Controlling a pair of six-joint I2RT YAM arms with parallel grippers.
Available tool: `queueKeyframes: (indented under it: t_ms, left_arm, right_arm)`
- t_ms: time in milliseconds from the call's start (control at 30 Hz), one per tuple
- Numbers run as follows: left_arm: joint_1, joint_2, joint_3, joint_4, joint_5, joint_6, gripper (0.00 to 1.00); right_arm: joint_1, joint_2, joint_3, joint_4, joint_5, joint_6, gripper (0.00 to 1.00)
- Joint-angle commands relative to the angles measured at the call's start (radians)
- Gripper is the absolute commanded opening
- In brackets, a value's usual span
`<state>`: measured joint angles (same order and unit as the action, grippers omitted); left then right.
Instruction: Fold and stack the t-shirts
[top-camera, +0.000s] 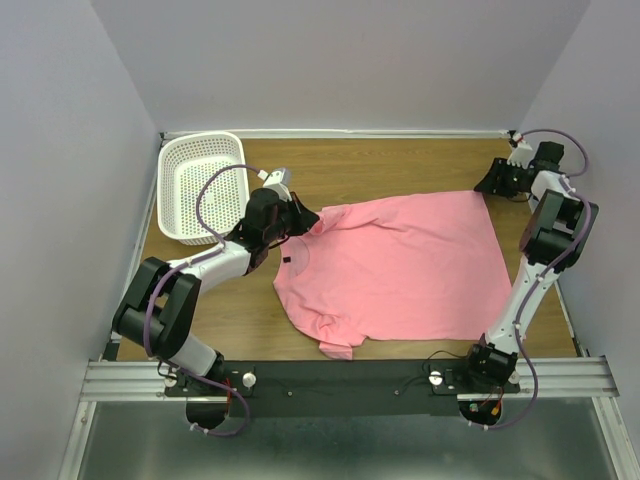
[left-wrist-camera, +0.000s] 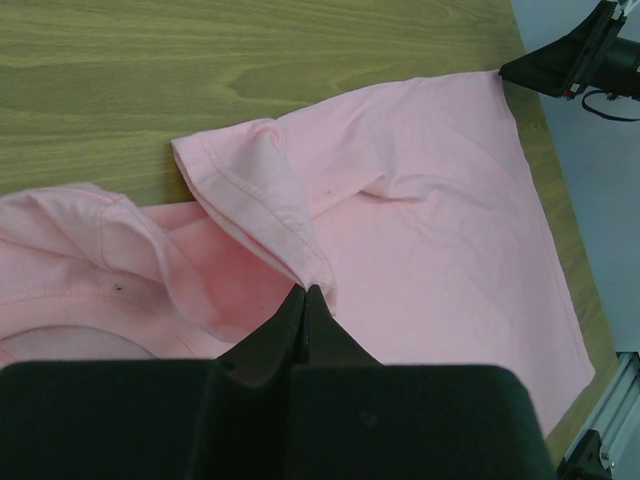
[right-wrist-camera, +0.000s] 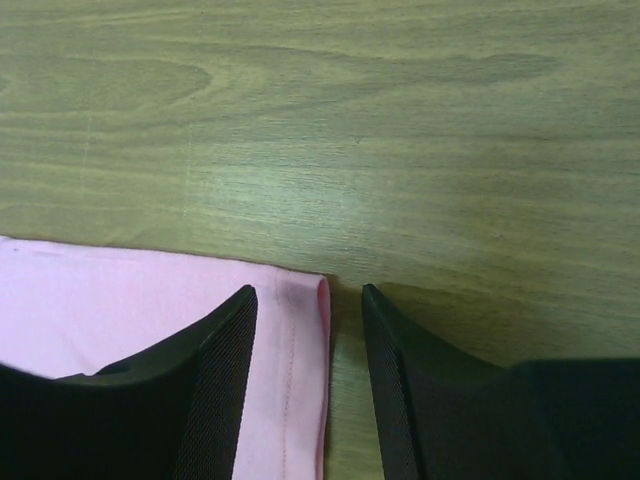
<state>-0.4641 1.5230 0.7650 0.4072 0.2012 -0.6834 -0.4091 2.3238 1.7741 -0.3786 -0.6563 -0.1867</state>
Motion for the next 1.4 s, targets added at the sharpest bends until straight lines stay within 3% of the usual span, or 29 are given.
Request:
queueKeyframes:
  t_ms: [0,367,400,500,667,767,933,1100,1267,1367]
  left_arm:
    - [0.005,0.005,0.028,0.015,0.015,0.022,0.0]
    - [0.005,-0.007,0.037,-0.015,0.007,0.033,0.0]
    - [0.005,-0.011,0.039,-0.018,0.009,0.035,0.0]
    - [0.007,-0.014,0.043,-0.025,0.006,0.036,0.0]
    - [0.005,-0.02,0.057,-0.05,-0.006,0.048,0.0]
    - [0.015,-0.038,0.077,-0.082,-0.022,0.071,0.0]
    - [0.067,-0.127,0.131,-0.168,-0.046,0.123,0.0]
    - [0.082,-0.216,0.219,-0.27,-0.059,0.199,0.0]
    - [0.081,-0.317,0.33,-0.35,-0.066,0.3,0.0]
    - [0.082,-0.389,0.463,-0.402,-0.069,0.346,0.0]
  right_arm:
    - [0.029,0.055,-0.007,-0.069,-0.023,-0.059,0.51]
    - [0.05,0.059,0.004,-0.086,0.057,-0.051,0.22]
    - [0.05,0.055,0.002,-0.086,0.066,-0.051,0.12]
    - [0.05,0.046,0.001,-0.085,0.081,-0.053,0.01]
    - [0.046,0.014,-0.011,-0.068,0.098,-0.045,0.01]
    - [0.033,-0.069,-0.099,-0.007,0.044,-0.03,0.01]
    - [0.021,-0.334,-0.368,0.089,-0.028,-0.095,0.0]
    - [0.0,-0.752,-0.646,0.162,-0.058,-0.145,0.01]
    - [-0.014,-1.067,-0.667,0.161,-0.071,-0.1,0.0]
    - [-0.016,-1.213,-0.578,0.141,-0.074,-0.038,0.01]
